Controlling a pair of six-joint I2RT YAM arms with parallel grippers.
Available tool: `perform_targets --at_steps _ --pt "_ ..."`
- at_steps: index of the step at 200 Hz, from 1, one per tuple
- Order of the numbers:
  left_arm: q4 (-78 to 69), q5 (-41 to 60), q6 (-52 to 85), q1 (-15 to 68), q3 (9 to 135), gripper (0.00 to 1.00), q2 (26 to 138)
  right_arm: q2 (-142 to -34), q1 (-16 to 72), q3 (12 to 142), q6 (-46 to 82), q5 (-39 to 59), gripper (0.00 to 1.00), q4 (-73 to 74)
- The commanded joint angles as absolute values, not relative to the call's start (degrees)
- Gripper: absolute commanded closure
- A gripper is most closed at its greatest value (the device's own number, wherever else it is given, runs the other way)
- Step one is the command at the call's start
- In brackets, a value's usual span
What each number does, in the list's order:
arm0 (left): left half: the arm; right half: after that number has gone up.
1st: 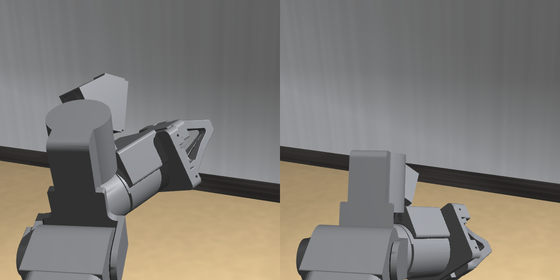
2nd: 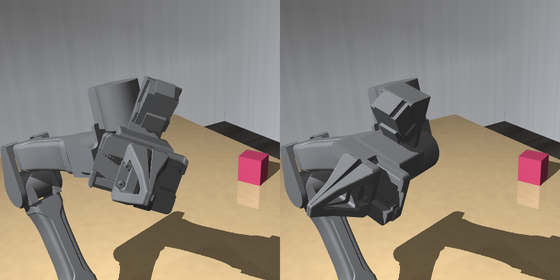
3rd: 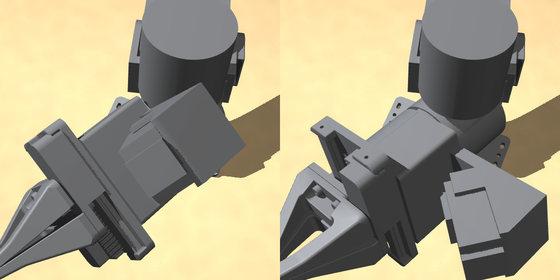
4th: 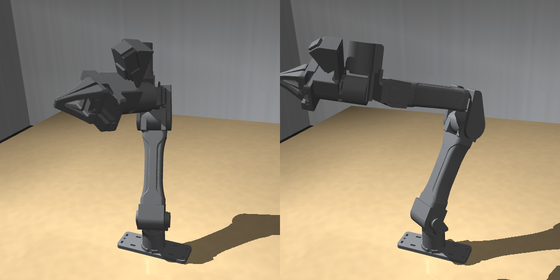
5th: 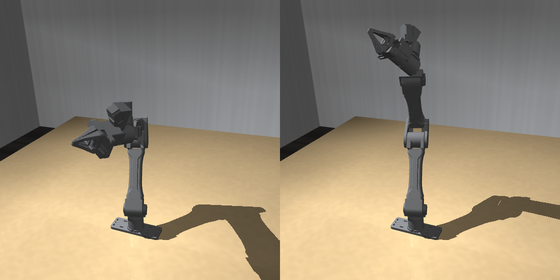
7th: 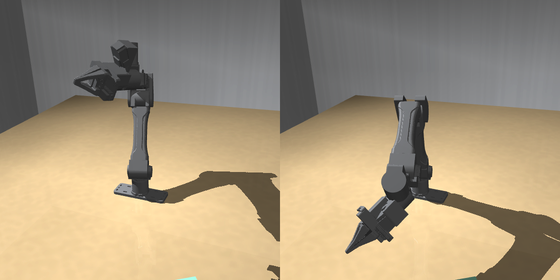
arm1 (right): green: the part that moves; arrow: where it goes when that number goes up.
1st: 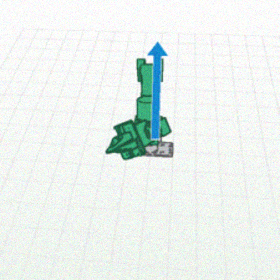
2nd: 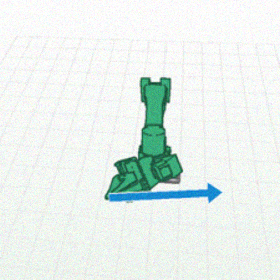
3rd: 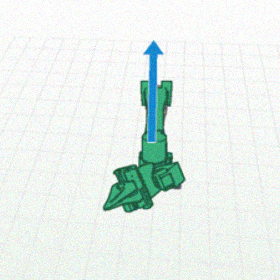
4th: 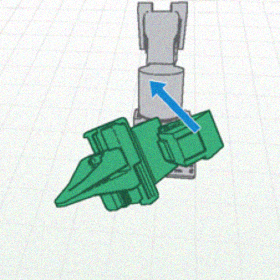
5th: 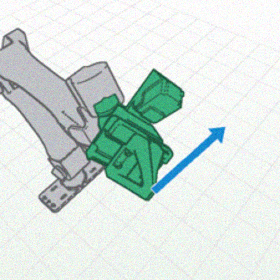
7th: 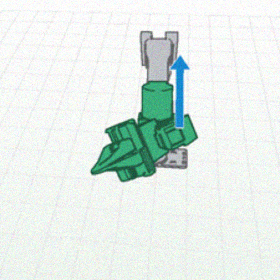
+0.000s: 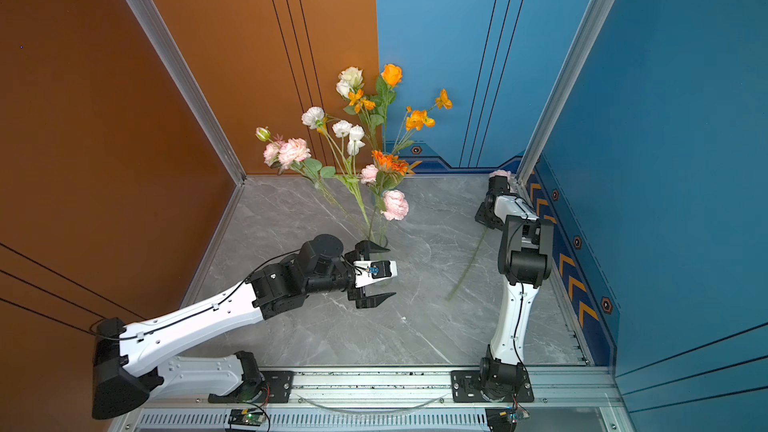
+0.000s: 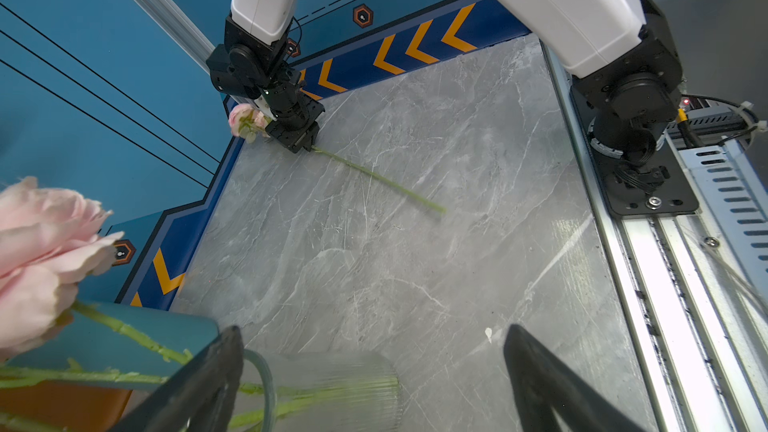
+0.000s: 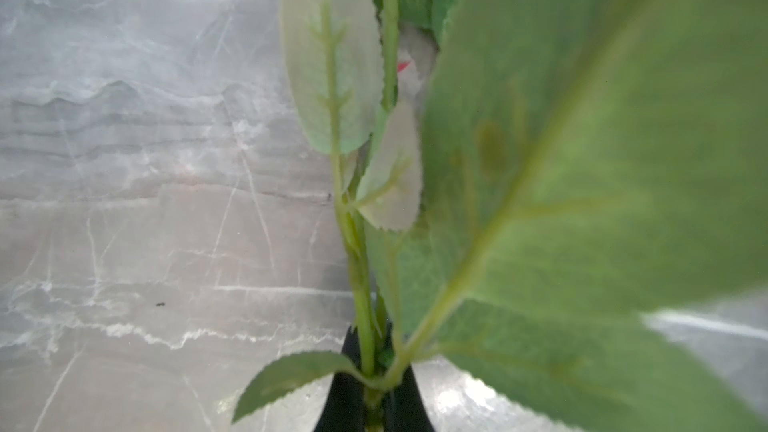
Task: Arrange the flowers into the vase
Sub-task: 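Move the right gripper to the pink rose stem lying on the table and pinch it, then lift the pink rose high with the right gripper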
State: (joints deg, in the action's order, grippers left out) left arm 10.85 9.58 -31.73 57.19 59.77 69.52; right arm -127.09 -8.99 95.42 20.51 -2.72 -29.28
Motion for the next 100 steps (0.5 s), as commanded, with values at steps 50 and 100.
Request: perform_targets --at_steps 50,100 --pt "12.31 9.24 -32.54 57.55 59.41 0.02 66.94 -111.83 -4.86 83.92 19.15 -0.79 1.00 -29.10" --pt "12.48 11.08 -33.11 55.46 59.41 0.02 65.06 -97.34 -3.97 69.78 25.04 1.84 1.00 -25.76"
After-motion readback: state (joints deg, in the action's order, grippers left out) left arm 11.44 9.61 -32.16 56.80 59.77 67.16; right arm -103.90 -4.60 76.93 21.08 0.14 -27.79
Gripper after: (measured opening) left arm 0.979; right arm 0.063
